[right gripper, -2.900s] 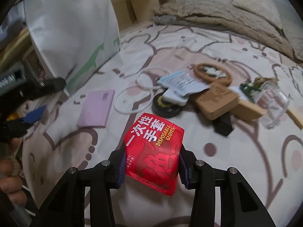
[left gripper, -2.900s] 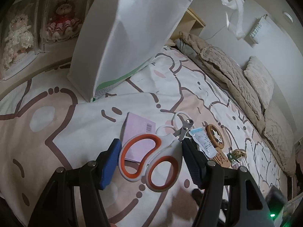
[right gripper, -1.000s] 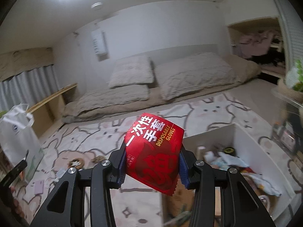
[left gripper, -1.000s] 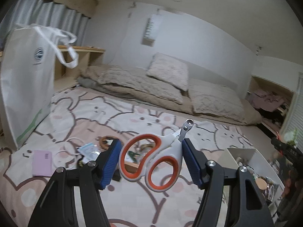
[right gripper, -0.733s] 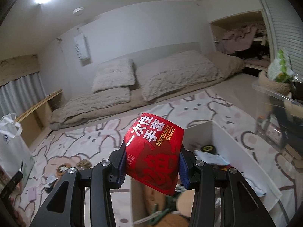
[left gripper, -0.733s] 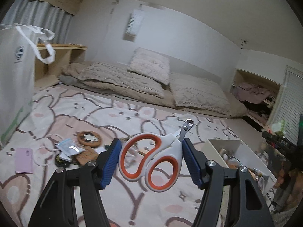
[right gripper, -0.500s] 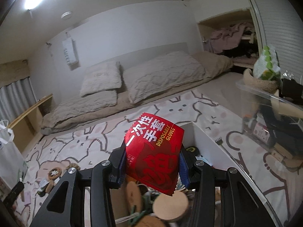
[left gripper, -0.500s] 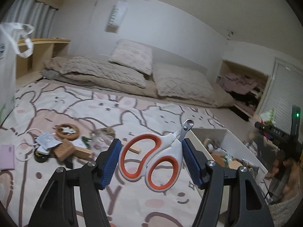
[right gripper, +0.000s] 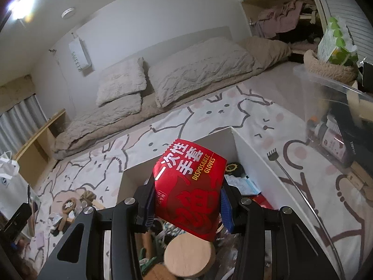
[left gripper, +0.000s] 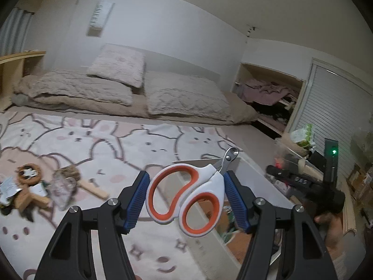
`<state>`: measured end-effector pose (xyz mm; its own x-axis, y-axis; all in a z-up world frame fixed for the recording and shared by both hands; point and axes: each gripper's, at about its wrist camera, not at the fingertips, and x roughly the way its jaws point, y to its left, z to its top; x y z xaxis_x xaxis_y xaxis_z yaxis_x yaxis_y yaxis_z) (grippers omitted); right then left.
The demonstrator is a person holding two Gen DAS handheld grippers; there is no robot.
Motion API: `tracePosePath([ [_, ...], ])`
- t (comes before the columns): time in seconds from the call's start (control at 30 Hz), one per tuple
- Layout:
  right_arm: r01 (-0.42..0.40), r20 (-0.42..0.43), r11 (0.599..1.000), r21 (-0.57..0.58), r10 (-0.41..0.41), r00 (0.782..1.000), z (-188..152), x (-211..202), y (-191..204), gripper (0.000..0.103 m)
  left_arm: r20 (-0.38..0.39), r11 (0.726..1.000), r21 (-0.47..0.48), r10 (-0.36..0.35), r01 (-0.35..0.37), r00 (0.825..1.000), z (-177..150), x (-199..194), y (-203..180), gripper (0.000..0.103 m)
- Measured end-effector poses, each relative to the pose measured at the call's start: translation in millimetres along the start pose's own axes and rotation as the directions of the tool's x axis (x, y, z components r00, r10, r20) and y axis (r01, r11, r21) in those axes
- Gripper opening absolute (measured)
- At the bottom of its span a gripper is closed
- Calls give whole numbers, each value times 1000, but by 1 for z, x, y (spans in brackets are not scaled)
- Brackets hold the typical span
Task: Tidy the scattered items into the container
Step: 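Open both tools over the white box, dropping scissors and red packet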
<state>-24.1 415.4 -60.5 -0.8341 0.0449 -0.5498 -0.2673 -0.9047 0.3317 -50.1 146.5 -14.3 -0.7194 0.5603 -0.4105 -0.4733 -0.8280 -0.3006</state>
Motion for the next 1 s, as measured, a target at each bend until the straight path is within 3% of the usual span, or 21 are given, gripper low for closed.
tracePosePath([
  [0.07, -4, 1, 1000, 11, 4, 1000, 3, 3, -4, 46, -9, 1000, 7, -16, 16, 1000, 5, 13, -11, 65],
  [0.1, -8, -4, 1000, 27, 9, 1000, 4, 5, -7, 51, -14, 1000, 9, -23, 23, 1000, 8, 19, -15, 65],
  [0.23, -2, 22, 998, 66, 1, 1000, 0, 6, -13, 92, -37, 999, 14, -50, 51, 998, 20, 46, -31, 65],
  [0.6, -56, 45, 987, 154, 49, 998, 1, -5, -40, 92, -183, 996, -2, -88, 89, 979, 40, 125, -64, 65],
  [1.0, -63, 59, 984, 167, 53, 997, 3, -9, -46, 92, -402, 999, 16, -25, 34, 915, 16, 209, -78, 65],
])
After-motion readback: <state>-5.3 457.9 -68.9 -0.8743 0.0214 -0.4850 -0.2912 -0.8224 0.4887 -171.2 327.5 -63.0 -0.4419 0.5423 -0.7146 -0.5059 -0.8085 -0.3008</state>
